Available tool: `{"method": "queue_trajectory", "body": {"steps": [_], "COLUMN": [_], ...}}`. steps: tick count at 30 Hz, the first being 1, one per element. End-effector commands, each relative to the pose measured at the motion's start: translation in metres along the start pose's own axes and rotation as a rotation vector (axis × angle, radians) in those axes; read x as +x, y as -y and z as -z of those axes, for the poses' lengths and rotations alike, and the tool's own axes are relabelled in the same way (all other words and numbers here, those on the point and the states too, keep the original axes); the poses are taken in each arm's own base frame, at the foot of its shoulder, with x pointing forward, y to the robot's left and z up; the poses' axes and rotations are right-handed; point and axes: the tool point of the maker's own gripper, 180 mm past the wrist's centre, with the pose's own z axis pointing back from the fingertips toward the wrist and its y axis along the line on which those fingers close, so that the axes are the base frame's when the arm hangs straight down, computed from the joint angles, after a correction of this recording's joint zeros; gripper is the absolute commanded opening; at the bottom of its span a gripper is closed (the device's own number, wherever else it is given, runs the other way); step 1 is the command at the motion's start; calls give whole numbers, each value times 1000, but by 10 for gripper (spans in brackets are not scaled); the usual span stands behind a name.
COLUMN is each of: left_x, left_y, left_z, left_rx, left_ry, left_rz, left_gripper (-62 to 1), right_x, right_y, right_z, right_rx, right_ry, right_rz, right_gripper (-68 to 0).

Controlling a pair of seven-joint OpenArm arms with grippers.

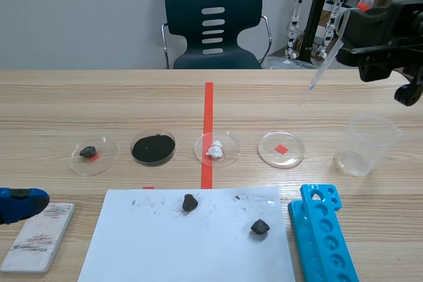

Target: Draw acid from the petri dish

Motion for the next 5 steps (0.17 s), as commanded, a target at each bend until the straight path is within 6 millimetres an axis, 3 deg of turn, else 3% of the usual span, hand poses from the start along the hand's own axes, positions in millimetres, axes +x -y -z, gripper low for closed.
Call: {"method": "queue_trajectory", "body": {"steps": [1, 5], "left_x": [4, 4], "left_y": [2, 2], "left_z": [0, 0], "left_rx": [-4, -4], "left_ry": [19, 19], "left_rz": [-8, -8], "left_gripper": [14, 14], "right_x": [8, 8], "right_y": [2, 2], "right_z": [-1, -1], "right_rx": [-1, -1], "right_ry": [20, 20], "right_rz": [-15, -15], "right_gripper": [-564, -564]}}
